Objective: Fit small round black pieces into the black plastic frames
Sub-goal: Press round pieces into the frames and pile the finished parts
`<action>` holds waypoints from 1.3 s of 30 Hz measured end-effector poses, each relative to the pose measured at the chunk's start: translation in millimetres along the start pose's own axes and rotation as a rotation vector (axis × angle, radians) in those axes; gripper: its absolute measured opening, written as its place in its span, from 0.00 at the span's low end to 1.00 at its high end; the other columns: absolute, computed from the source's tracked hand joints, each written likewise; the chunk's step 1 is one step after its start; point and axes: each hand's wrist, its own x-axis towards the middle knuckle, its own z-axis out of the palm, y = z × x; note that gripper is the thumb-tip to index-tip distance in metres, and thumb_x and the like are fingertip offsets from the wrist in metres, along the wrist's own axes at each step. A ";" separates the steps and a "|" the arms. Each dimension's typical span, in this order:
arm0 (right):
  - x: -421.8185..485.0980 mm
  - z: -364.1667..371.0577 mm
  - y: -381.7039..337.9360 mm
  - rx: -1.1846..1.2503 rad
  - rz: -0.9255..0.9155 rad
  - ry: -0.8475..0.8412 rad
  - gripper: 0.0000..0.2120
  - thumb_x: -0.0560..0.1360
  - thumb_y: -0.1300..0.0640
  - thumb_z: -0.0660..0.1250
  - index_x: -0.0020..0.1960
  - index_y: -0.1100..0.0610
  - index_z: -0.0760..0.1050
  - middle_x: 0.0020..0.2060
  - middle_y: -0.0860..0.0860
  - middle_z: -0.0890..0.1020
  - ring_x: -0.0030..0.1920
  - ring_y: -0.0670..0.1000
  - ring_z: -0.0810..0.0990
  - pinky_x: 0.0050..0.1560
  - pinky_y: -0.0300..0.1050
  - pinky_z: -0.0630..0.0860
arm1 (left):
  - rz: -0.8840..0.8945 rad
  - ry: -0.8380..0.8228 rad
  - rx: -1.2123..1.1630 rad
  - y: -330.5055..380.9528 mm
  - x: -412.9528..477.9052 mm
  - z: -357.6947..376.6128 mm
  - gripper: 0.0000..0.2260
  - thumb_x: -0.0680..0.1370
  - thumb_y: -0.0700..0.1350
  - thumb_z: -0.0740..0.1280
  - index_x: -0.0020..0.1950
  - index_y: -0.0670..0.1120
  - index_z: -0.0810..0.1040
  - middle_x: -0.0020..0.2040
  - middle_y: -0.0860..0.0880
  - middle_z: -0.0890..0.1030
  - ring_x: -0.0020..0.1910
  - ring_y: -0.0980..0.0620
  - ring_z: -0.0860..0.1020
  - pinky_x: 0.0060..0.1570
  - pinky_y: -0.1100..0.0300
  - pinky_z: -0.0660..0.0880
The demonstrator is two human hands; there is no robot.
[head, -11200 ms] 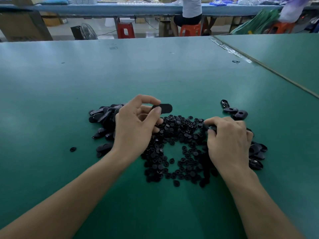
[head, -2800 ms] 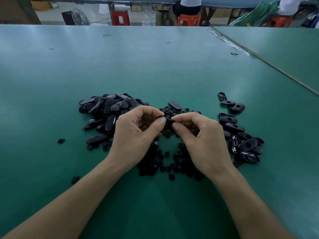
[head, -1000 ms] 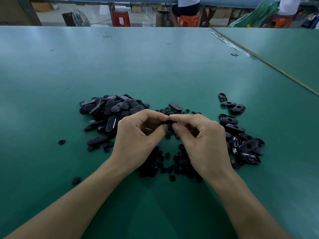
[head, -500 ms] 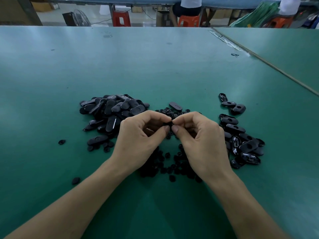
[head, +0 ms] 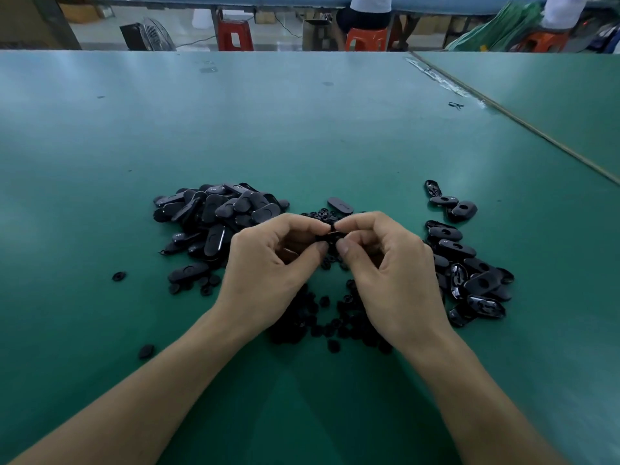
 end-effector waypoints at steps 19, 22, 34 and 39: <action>2.0 -1.2 1.1 0.211 0.079 0.021 0.09 0.74 0.61 0.74 0.44 0.47 0.85 0.36 0.43 0.85 0.38 0.43 0.83 0.42 0.35 0.77 | -0.027 0.010 -0.016 3.3 -0.2 -1.5 0.11 0.74 0.33 0.75 0.48 0.49 0.84 0.42 0.52 0.87 0.40 0.51 0.85 0.43 0.63 0.81; 1.5 0.6 1.1 0.200 0.082 0.011 0.09 0.74 0.62 0.74 0.44 0.47 0.84 0.37 0.42 0.86 0.40 0.43 0.84 0.42 0.34 0.78 | -0.024 -0.009 -0.029 3.7 -0.4 -0.9 0.10 0.73 0.36 0.74 0.48 0.51 0.84 0.42 0.52 0.87 0.41 0.51 0.85 0.45 0.61 0.80; 0.6 1.1 2.0 0.113 0.084 0.022 0.11 0.74 0.61 0.74 0.41 0.46 0.80 0.38 0.40 0.84 0.39 0.42 0.83 0.41 0.31 0.77 | -0.018 -0.023 -0.053 4.3 -0.3 0.0 0.08 0.72 0.41 0.73 0.47 0.52 0.84 0.42 0.52 0.87 0.41 0.53 0.84 0.45 0.62 0.80; 0.5 1.5 1.6 0.113 0.095 0.016 0.10 0.74 0.61 0.74 0.41 0.46 0.80 0.38 0.41 0.85 0.39 0.43 0.84 0.42 0.34 0.78 | -0.009 -0.043 -0.058 4.4 1.0 -2.1 0.10 0.75 0.35 0.73 0.49 0.50 0.84 0.44 0.51 0.87 0.43 0.52 0.85 0.47 0.61 0.81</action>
